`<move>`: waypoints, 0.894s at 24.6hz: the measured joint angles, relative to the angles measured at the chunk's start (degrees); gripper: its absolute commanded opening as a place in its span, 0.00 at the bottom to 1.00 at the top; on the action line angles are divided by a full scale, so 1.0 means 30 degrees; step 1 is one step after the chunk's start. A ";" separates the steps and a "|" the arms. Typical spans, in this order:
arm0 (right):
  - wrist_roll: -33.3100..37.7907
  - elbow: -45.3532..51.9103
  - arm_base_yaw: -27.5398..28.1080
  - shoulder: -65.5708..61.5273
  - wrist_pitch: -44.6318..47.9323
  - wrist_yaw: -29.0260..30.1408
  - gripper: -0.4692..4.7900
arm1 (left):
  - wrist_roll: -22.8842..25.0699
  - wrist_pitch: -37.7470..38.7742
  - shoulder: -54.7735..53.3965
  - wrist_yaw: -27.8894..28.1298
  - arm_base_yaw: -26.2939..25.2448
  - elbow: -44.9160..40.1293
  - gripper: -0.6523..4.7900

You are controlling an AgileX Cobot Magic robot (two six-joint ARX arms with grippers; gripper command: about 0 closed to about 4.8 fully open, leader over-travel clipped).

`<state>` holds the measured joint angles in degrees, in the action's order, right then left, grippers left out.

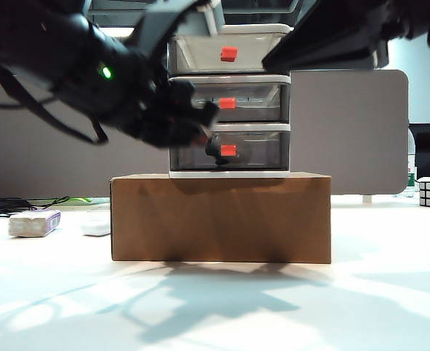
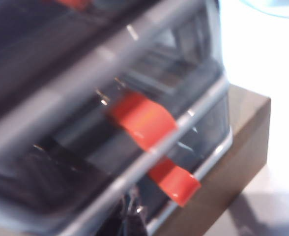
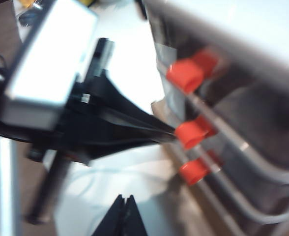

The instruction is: Open the third layer of the drawer on the table, pick up the transparent tape on the table and put it in, and finally close the drawer.

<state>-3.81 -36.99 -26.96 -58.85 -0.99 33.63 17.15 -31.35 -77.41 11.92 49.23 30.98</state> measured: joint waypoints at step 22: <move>-0.1566 0.7198 0.0066 1.8411 -0.6207 -0.8204 0.08 | -0.4816 1.3493 2.5696 0.0459 0.1158 -0.8102 0.11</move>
<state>-8.51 -15.40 -26.76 -3.62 -19.62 9.02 2.70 9.13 -0.32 13.30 52.71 6.68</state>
